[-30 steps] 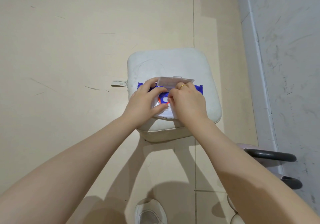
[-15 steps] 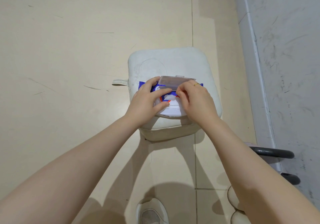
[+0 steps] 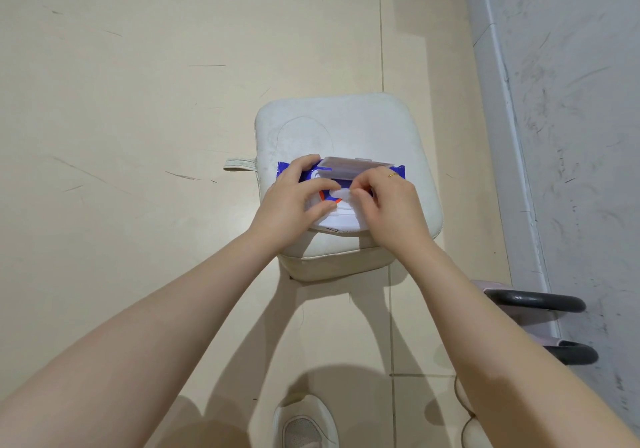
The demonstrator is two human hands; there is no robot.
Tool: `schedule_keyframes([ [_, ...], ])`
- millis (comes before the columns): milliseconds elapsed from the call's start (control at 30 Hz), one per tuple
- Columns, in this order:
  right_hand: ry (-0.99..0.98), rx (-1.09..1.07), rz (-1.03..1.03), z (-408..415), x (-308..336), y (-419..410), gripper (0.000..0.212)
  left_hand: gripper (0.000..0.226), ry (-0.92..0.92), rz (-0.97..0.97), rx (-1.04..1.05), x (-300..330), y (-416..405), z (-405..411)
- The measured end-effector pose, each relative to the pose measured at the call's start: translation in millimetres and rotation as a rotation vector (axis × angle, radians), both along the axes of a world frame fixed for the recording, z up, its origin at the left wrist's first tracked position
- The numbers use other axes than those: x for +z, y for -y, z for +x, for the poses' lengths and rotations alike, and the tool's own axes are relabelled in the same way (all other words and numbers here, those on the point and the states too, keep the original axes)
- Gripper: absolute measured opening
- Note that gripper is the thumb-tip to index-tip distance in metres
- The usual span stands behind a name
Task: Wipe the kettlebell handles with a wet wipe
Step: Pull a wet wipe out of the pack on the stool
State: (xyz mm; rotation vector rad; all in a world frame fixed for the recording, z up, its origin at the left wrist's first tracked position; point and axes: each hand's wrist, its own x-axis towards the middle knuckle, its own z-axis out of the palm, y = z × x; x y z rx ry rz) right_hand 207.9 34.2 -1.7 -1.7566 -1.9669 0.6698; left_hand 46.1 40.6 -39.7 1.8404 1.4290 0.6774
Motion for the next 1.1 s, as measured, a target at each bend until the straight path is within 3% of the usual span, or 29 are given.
schedule_keyframes([
  [133, -0.699, -0.202, -0.189, 15, 21, -5, 0.024, 0.030, -0.016, -0.028, -0.031, 2, -2, -2],
  [233, -0.930, -0.277, -0.315, 18, 25, -3, 0.022, 0.030, -0.048, -0.016, -0.021, 7, 0, 2],
  [333, -0.930, -0.491, -0.271, 14, 23, 3, 0.021, 0.028, -0.125, 0.007, -0.007, 12, 0, 5],
  [533, -0.850, -0.879, 0.049, 23, 31, 7, 0.021, 0.026, -0.281, 0.026, -0.049, 20, 0, 3],
  [633, -0.673, -0.937, -0.145, 30, 17, 11, 0.016, 0.024, -0.380, 0.255, -0.126, 19, 5, 8],
  [733, -0.522, -0.792, -0.380, 25, 0, 30, 0.020, 0.015, -0.436, 0.497, -0.111, 15, 12, 9],
  [833, -0.501, -0.706, -0.557, 22, 3, 52, 0.019, 0.048, -0.439, 0.633, -0.252, 14, 20, 6],
  [900, -0.627, -0.693, -0.663, 24, 10, 66, 0.021, 0.055, -0.521, 0.617, -0.352, 11, 27, 6],
  [1000, -0.714, -0.723, -0.648, 29, 18, 89, 0.038, 0.026, -0.700, 0.548, -0.409, 6, 33, 13],
  [1100, -0.790, -0.822, -0.576, 31, 26, 110, 0.037, 0.040, -0.710, 0.388, -0.334, 21, 42, 36],
])
